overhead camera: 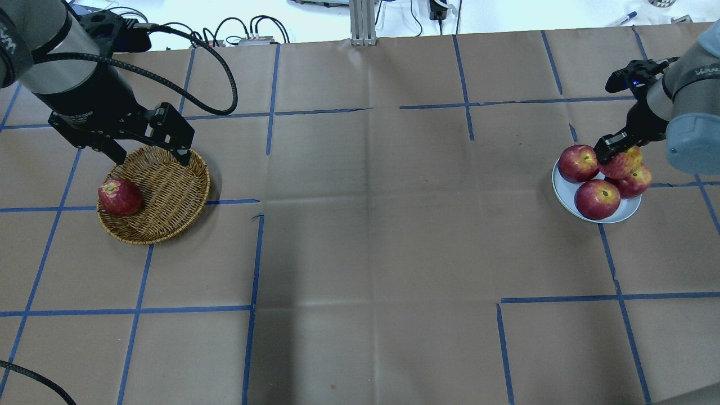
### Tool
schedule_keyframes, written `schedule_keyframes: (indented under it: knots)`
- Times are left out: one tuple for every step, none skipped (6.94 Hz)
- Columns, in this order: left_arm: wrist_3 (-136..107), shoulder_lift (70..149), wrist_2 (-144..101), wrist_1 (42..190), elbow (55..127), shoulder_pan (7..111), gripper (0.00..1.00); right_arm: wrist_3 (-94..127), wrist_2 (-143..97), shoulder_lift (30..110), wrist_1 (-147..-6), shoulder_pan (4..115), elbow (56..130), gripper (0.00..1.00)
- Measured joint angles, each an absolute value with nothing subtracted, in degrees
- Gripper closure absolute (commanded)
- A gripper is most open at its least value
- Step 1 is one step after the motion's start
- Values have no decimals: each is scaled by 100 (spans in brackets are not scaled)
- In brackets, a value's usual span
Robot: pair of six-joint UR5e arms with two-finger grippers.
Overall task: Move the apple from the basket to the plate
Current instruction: 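Lower the apple onto the plate beside the other apples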
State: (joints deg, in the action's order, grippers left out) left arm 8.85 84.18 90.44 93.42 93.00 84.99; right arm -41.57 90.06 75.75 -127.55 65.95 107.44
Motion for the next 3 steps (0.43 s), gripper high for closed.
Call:
schedule_keyframes:
  knots:
    - [885, 8414, 9044, 9342, 9301, 8499, 1, -4160, 9018, 7526, -12771, 6592, 10747, 1]
    - [881, 8413, 9044, 9343, 9304, 8499, 1, -4157, 9039, 7501, -12773, 6592, 10748, 0]
    - [880, 8412, 9044, 9343, 9307, 8499, 1, -4152, 9065, 7501, -12767, 6592, 10745, 0]
